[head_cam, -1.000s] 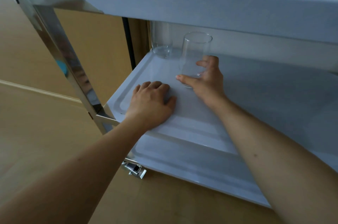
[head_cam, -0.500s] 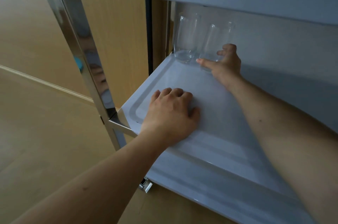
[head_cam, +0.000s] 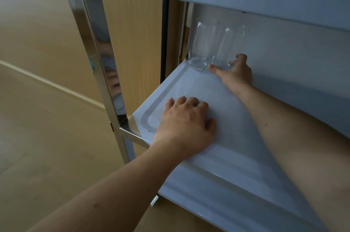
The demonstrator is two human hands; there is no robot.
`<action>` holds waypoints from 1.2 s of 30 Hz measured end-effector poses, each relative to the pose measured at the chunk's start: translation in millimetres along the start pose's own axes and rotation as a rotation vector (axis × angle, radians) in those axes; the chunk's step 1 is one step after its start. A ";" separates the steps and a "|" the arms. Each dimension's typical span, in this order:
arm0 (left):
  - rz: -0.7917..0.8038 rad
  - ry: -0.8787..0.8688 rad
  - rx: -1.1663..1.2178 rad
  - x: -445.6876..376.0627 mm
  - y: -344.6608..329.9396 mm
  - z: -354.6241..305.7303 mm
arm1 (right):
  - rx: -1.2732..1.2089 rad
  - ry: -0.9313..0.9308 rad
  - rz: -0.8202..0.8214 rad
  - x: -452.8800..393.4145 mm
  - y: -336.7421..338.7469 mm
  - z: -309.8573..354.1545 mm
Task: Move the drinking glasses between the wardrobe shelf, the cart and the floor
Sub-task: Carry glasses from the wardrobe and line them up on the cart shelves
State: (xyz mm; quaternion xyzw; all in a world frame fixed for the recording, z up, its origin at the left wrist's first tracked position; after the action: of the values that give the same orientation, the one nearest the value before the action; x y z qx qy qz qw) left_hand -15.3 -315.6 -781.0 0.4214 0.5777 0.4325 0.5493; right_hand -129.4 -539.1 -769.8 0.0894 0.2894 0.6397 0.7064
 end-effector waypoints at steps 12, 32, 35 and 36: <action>-0.009 0.003 0.014 0.3 4.3 -1.1 | 0.074 -0.057 0.067 14.8 9.2 5.2; 0.296 -0.011 -0.026 12.6 34.0 3.5 | 0.344 0.009 0.235 186.0 87.4 46.3; 0.344 -0.021 -0.029 38.3 65.6 2.6 | 0.357 -0.098 0.348 222.5 104.6 61.6; 0.367 -0.028 -0.037 48.8 75.3 3.0 | 0.354 -0.127 0.373 234.3 111.3 66.8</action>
State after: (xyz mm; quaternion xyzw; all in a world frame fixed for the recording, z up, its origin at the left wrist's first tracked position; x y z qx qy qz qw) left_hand -13.5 -248.2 -721.7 0.5155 0.4751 0.5302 0.4769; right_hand -186.0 -280.5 -729.0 0.3031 0.3304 0.6914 0.5666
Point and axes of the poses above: each hand's wrist, its own x-axis away from the middle knuckle, its own y-axis out of the back of the hand, z = x × y, the point moved 3 cm from there along -x, towards the middle knuckle, and after that the axes turned 13 degrees about -x, right-handed, at the moved point
